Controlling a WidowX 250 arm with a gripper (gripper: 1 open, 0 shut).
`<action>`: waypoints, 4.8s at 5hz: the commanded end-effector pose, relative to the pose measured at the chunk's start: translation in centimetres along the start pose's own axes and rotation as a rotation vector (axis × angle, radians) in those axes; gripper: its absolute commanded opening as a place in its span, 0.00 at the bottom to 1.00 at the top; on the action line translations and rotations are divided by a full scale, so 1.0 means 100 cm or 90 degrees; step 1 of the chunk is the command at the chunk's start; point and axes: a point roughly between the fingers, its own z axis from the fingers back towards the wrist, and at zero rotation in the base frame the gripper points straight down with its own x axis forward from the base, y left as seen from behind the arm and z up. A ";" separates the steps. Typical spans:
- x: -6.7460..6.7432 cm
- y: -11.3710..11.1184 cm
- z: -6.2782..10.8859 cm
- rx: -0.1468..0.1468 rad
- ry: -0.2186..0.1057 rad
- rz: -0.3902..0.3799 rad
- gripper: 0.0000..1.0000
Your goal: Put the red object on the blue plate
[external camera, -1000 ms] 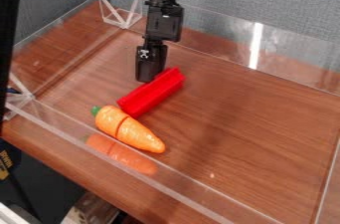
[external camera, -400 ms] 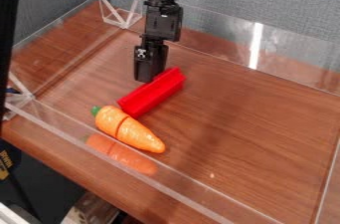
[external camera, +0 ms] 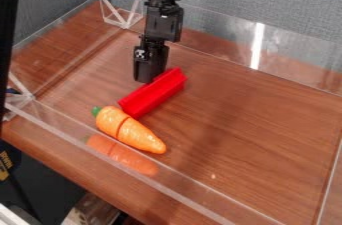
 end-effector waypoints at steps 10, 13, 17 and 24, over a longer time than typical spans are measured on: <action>0.002 -0.034 -0.006 -0.023 0.000 0.054 1.00; 0.021 -0.039 -0.009 -0.040 -0.007 0.083 1.00; 0.029 -0.061 -0.001 0.001 0.038 0.060 0.00; 0.047 -0.086 0.047 0.048 0.002 0.127 0.00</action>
